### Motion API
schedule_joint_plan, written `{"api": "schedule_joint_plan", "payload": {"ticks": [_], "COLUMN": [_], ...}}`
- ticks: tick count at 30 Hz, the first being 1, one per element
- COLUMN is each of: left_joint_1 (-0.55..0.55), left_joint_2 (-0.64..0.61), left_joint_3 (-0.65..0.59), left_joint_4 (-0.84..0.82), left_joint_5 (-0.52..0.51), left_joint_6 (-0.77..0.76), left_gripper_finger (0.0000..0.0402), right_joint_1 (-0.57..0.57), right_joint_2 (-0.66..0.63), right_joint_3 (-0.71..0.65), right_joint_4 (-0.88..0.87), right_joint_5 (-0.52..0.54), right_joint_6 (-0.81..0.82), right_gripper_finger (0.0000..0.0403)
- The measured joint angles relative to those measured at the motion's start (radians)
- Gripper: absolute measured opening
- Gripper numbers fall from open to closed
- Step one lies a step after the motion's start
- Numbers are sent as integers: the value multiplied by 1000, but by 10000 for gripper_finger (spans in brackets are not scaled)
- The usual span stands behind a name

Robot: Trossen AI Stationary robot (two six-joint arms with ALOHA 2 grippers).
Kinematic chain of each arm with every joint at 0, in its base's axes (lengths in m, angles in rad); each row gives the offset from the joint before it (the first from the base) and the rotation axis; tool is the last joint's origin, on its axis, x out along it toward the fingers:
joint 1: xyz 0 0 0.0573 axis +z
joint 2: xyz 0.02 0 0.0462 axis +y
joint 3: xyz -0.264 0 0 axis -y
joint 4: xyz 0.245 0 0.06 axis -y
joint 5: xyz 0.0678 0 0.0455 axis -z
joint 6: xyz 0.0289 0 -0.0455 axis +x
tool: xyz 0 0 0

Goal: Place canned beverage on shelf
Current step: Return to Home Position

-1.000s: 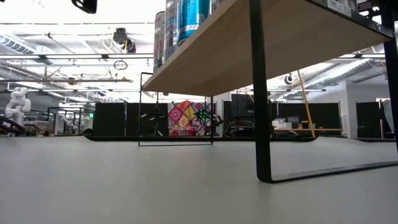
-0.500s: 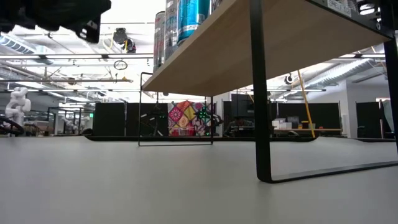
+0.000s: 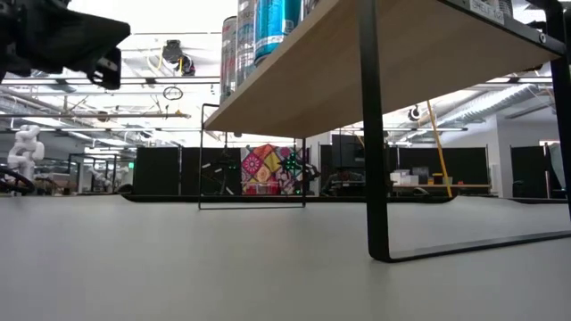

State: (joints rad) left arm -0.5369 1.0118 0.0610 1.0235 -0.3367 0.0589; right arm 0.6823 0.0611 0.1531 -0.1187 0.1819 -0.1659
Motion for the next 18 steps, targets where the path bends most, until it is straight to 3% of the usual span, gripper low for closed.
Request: {"api": "schedule_joint_plan", "payload": {"ticks": [4,18], "left_joint_1": [0,1], "left_joint_2": [-27,-85], "left_joint_3": [-54,-55], "left_joint_4": [44,9], "left_joint_5": [-4,25], "left_joint_6": [-1,86], "left_gripper_finger": [1,1], "right_joint_1": [0,0], "right_joint_2": [-45,-58], "right_joint_3": [-43,-71], "right_joint_4": [-2,33], "right_joint_5": [-1,-7], "right_joint_6": [1,-5], "right_gripper_finger": [0,0]}}
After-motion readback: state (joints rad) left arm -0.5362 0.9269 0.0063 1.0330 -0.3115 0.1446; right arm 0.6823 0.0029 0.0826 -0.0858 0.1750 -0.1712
